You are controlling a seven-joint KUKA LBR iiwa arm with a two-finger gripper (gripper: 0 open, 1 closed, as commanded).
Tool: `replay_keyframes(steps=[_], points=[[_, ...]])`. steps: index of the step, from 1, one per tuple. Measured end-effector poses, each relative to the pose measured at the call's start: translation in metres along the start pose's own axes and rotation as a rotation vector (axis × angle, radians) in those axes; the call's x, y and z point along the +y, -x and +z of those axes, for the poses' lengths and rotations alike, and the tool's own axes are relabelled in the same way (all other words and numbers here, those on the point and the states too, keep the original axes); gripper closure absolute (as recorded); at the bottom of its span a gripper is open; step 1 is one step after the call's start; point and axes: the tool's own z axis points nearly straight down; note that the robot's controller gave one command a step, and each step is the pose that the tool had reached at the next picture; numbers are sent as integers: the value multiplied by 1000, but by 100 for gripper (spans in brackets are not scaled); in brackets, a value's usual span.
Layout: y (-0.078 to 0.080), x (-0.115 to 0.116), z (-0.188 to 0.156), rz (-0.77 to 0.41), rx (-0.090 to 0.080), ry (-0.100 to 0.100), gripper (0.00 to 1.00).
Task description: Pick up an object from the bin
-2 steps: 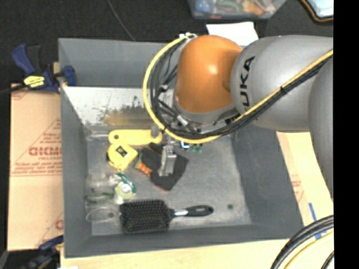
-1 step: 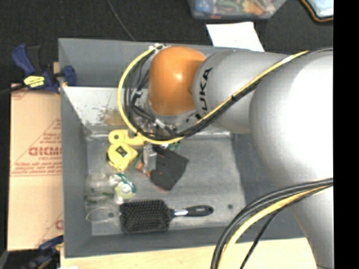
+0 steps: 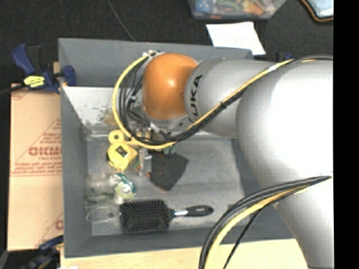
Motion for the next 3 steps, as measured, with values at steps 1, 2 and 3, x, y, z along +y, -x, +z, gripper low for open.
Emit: replay_keyframes(steps=[1, 2, 3], points=[[-7, -19, -1, -153, -3, -2, 0], [0, -3, -1, -19, -4, 0, 0], [-3, -19, -5, -134, -15, -3, 100]])
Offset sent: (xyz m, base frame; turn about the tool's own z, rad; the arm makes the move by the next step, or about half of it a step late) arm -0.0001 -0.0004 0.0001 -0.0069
